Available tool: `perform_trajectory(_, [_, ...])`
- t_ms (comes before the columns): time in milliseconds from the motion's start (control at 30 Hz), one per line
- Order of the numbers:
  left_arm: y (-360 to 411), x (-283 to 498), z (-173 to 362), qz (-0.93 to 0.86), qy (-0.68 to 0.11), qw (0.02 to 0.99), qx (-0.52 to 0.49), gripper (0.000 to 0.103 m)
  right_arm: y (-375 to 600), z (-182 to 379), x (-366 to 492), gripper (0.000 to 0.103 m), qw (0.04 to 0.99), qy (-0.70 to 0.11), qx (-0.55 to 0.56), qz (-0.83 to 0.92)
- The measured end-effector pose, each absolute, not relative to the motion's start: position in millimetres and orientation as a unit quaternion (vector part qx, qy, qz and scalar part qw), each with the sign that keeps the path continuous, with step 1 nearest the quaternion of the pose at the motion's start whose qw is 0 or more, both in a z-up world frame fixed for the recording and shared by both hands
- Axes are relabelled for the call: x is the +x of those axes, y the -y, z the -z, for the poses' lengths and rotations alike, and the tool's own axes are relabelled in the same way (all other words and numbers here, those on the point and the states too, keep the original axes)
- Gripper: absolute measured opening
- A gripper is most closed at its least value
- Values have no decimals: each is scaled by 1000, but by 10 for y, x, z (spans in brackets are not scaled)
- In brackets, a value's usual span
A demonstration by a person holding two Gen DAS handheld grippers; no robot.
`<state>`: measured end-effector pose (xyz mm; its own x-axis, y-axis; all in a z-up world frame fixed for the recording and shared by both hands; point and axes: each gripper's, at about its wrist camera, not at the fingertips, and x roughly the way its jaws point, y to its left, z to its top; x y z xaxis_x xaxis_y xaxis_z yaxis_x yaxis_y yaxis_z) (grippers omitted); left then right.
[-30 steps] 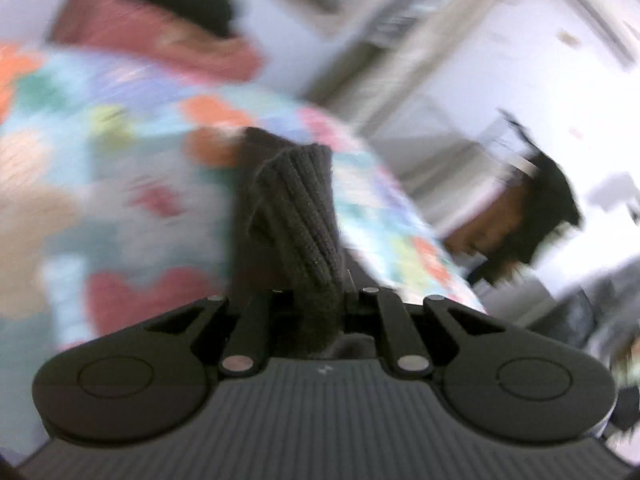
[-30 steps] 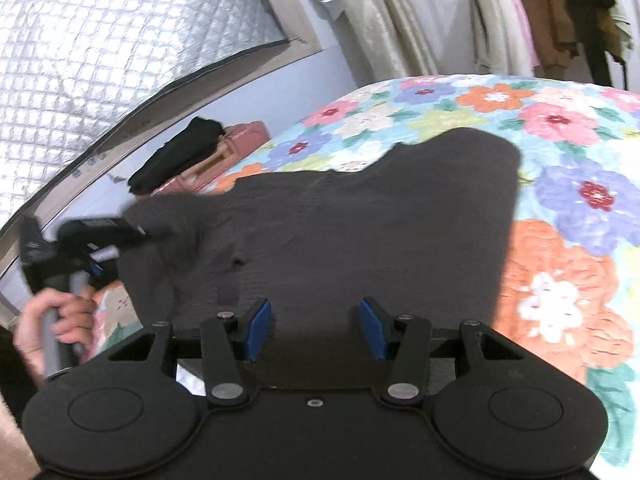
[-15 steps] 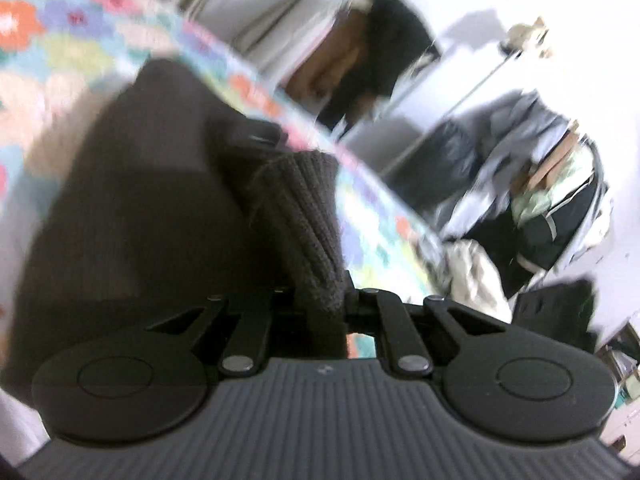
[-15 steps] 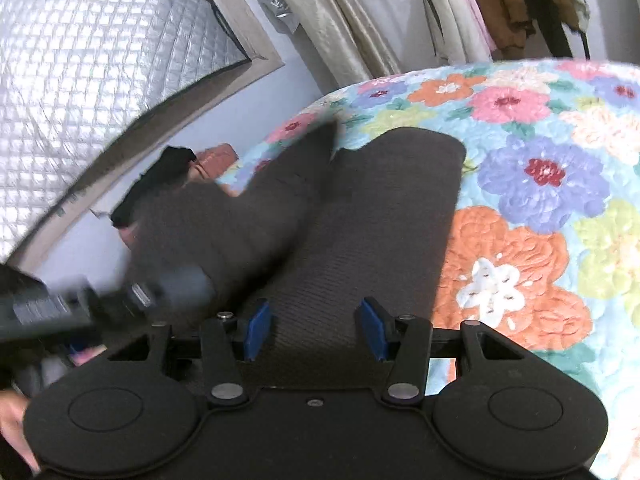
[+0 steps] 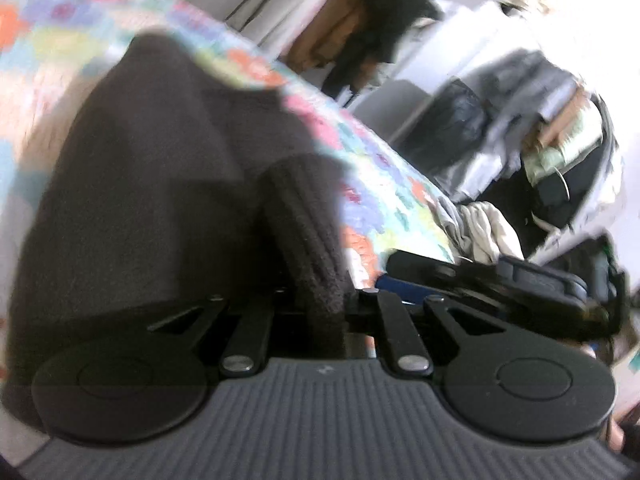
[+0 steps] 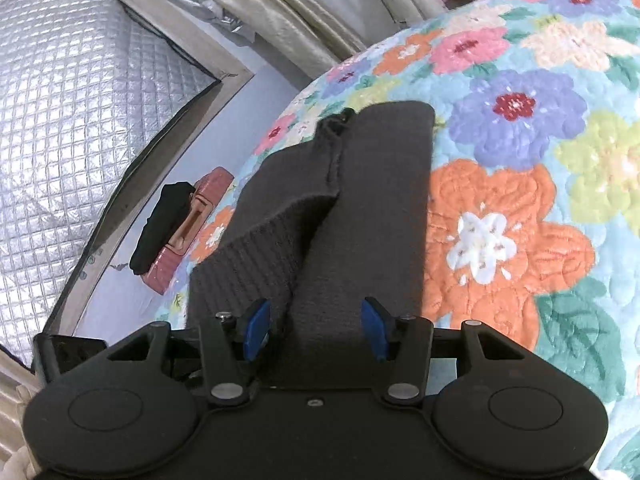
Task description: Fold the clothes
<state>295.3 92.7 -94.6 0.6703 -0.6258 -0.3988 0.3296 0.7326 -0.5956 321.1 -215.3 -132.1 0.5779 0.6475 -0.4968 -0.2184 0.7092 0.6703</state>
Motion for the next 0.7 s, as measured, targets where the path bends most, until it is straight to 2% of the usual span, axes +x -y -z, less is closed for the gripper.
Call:
perform_trajectory(67, [-887,2763,713,302,-260,892,-215,10,2158,1265,3208,56,843,-376,282,-262])
perform_trajectory(267, [-509,2885,1083,285,-359,872,-172,10,2179,1234,3218,57,849,-378,266,-257])
perform_trajectory(533, [-331,2898,1153,305,-367,868,-138,10,2199,1292,3188,58,841,-391,273,-255])
perform_trajectory(667, [-263,2902,1177,300,-379,868,-111,10,2178,1372,3280,82,824,-413,286,-261])
perform_trajectory(700, [-255,2889,1189,295,-379,870,-111,10,2175,1401,3317,84,817,-420,292,-264])
